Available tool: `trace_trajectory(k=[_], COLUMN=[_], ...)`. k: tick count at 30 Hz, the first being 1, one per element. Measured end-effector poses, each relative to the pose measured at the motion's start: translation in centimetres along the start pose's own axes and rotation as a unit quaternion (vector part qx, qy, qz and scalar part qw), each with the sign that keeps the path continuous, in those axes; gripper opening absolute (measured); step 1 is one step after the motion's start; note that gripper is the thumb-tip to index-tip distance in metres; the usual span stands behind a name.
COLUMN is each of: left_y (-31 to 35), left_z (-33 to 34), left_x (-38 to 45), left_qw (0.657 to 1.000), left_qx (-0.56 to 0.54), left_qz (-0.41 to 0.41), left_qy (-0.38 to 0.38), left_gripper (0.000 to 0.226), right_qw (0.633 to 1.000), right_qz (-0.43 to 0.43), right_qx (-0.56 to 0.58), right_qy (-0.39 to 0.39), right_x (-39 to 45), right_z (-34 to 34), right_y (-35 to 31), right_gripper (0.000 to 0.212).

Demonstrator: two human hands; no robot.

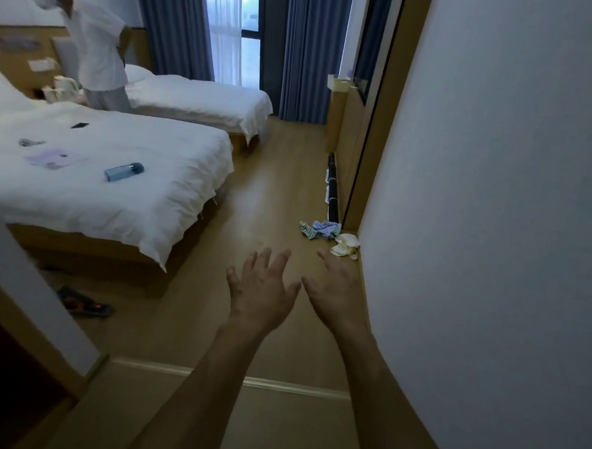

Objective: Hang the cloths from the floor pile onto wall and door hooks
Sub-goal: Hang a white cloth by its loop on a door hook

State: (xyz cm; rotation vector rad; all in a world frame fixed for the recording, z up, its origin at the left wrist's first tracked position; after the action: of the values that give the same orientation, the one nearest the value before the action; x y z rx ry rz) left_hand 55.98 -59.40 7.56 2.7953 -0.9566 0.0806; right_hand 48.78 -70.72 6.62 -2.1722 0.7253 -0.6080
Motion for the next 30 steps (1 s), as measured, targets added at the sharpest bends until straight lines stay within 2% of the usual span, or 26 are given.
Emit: trace_trajectory(k=[15, 22, 30], left_y=[6.1, 5.0, 1.5], left_z=[8.4, 10.9, 12.9], left_x=[19.7, 33.4, 48.3], left_qw=[0.997, 0.994, 0.994], left_qx=[-0.025, -0.028, -0.032], left_qz=[0.047, 0.081, 0.081], left_qy=[-0.051, -0.062, -0.070], left_gripper=[0.060, 0.058, 0.061], right_qw=[0.995, 0.990, 0.987], right_qz=[0.093, 0.128, 0.149], right_qx=[-0.039, -0.060, -0.066], right_qy=[-0.002, 0.008, -0.001], right_x=[16.0, 27.8, 41.4], right_z=[0.4, 3.6, 8.1], right_y=[10.8, 12.2, 12.5], right_gripper=[0.062, 0.062, 0.062])
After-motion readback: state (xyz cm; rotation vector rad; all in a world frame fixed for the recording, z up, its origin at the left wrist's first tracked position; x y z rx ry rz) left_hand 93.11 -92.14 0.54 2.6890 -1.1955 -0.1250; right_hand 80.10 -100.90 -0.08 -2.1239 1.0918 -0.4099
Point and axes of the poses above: each hand's wrist, its own x-axis towards the middle knuckle, its own z-axis out of the palm, y = z × x, the point moved 1 cm from there along x, towards the middle knuckle, and after that the axes turned 11 degrees about x, right-handed, at the moved point
